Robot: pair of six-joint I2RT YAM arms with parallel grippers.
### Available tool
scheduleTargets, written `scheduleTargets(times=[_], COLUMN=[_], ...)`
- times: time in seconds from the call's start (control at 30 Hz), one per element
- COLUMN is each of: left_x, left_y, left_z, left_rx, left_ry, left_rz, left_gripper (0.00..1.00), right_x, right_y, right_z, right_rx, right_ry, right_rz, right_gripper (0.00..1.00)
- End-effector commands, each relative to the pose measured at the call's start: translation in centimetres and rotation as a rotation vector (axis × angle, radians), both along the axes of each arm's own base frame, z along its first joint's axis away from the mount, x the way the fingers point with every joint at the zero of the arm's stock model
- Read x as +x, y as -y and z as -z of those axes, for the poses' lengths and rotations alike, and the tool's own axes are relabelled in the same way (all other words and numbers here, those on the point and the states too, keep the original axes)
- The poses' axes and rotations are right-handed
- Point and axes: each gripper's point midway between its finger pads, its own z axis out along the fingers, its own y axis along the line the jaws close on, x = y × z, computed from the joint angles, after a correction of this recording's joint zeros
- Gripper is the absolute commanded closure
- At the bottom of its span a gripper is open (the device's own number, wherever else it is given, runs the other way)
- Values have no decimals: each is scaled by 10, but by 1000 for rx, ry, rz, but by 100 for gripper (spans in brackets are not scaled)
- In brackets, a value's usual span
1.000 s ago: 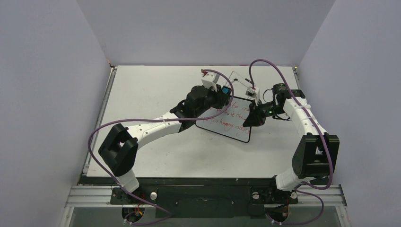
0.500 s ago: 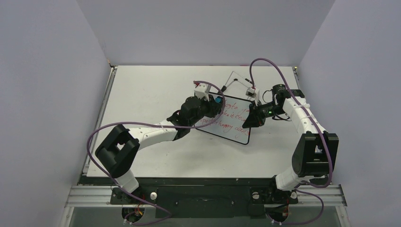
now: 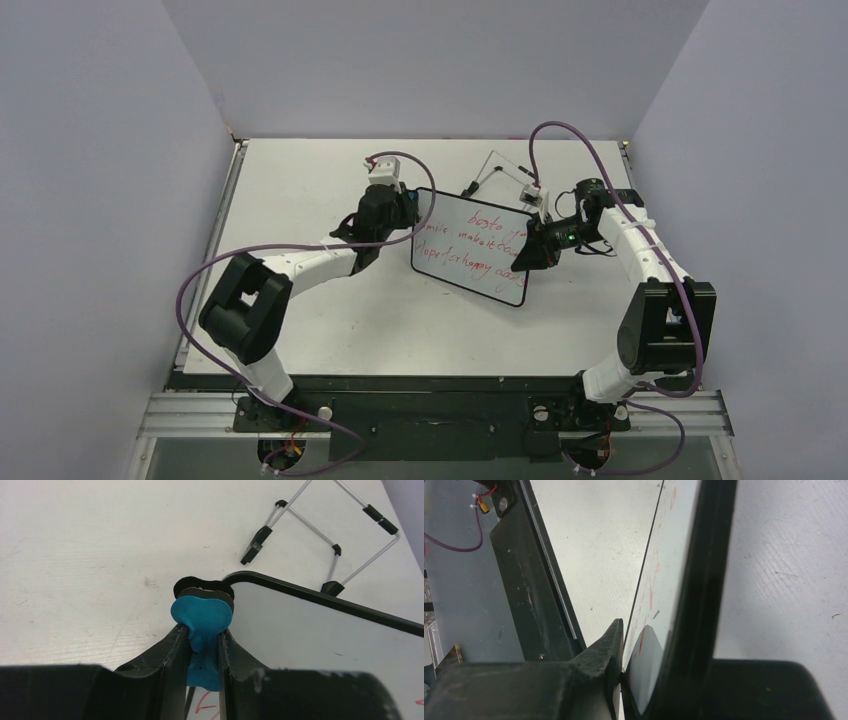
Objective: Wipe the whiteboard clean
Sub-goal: Erase the whiteboard at the center of the board.
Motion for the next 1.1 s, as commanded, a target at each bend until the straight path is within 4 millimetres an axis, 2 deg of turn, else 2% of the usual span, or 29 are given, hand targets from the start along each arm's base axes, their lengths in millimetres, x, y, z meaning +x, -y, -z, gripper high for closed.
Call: scheduleTargets(times=[0.0,0.1,0.27,0.53,0.7,0.93,1.07], left_x=[12,6,-25,-72,-88,-96,-101], left_y=[-20,-2,42,108,138,148,148], left_z=[23,10,-12,-34,-59,-89,-96], left_rx=[64,15,-32,-96,-140,-199,-220], left_ry=[-45,-2,69,118,153,185,195], left_rz=[-45,40,177,298,349,374,374], left_gripper=[100,100,100,100,100,100,100], right_x=[-18,-18,-18,-18,-18,-20,-20], right_y=[-4,-4,-3,-4,-4,-3,-3], right_z=[3,4,4,5,4,4,4], right_rx=[-39,-41,-41,-41,-40,-40,-40], right_ry=[29,27,27,23,27,22,19], right_rz=[-111,-111,-111,-111,-114,-124,-127], right_gripper=[100,100,100,100,100,100,100])
